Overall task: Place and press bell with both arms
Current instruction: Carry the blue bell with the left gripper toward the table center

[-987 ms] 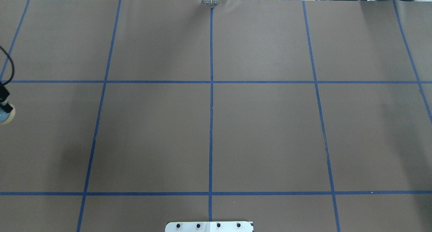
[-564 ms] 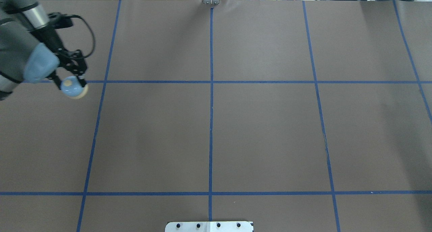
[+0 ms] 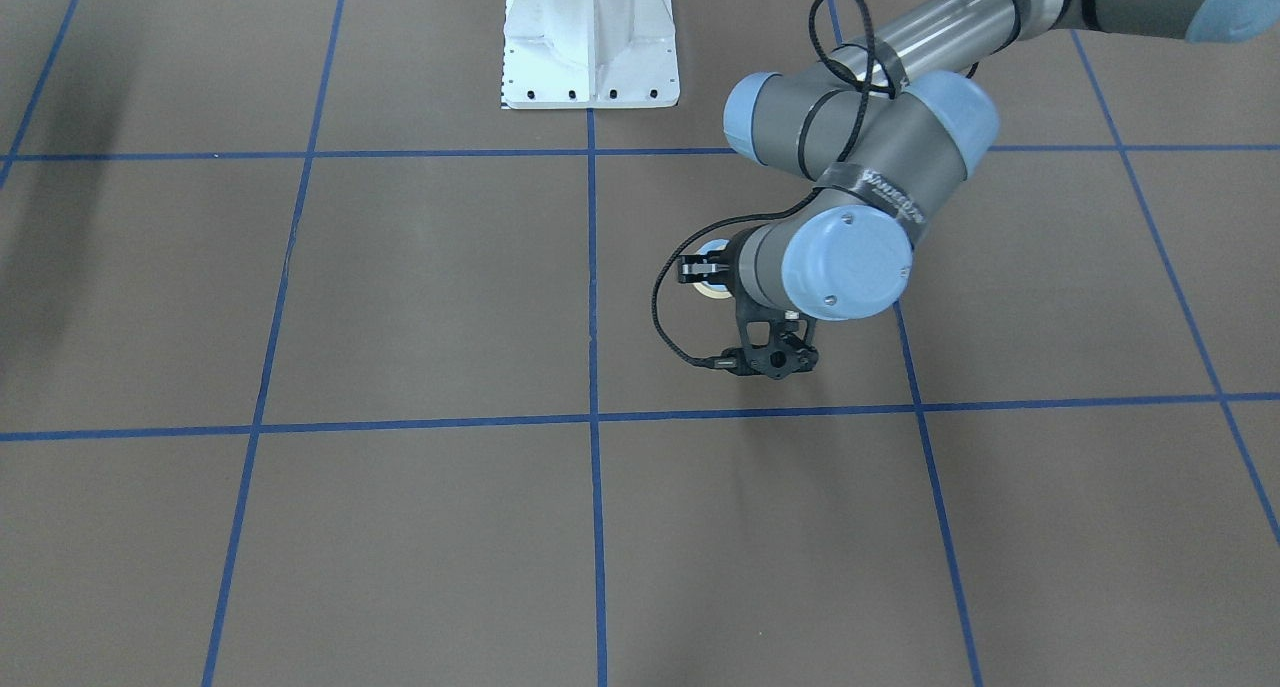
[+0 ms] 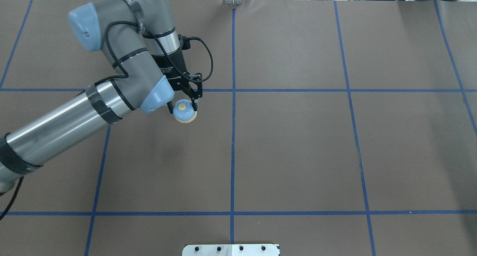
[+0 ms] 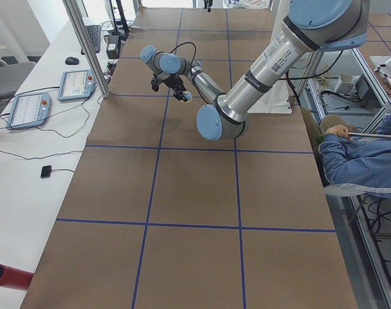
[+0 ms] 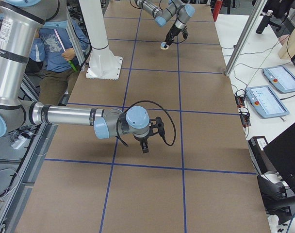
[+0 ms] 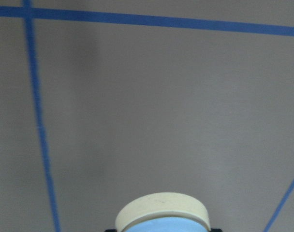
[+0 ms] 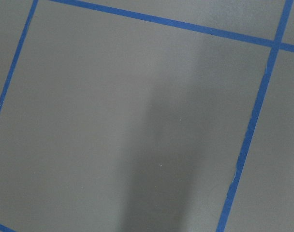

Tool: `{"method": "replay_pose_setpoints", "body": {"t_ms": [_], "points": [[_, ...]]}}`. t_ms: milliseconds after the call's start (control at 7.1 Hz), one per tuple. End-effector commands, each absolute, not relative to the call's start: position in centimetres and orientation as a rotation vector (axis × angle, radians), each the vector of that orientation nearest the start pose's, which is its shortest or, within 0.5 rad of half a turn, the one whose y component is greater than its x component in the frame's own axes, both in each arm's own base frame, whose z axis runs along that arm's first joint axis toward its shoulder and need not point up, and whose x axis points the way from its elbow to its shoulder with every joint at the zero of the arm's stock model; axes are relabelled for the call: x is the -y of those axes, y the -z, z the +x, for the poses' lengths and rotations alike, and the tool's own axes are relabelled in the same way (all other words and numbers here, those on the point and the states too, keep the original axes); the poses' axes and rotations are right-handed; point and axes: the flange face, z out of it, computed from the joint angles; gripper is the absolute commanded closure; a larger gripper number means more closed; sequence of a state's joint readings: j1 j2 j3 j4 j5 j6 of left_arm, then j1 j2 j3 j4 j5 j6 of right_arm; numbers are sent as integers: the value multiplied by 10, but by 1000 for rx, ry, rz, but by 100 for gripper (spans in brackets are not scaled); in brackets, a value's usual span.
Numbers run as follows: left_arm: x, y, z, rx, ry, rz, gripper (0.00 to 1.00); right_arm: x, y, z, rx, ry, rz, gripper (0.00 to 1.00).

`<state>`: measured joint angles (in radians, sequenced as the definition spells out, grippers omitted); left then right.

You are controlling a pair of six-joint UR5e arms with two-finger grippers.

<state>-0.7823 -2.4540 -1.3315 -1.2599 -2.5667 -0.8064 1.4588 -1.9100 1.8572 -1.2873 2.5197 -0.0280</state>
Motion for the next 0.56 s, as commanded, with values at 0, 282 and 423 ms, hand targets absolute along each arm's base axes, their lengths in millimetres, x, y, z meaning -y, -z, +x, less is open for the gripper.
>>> {"method": "replay_pose_setpoints", "body": {"t_ms": [0,282,423], "points": [[569,-193,580,-911,-98,-523,60,365,-620,11,959,236,167,0],[547,-198,624,-859,-85,-464,60,364,-620,11,958,237,168,0],[542,-207,640,-865,-73,-457,57,364,-624,11,958,234,161,0]]}}
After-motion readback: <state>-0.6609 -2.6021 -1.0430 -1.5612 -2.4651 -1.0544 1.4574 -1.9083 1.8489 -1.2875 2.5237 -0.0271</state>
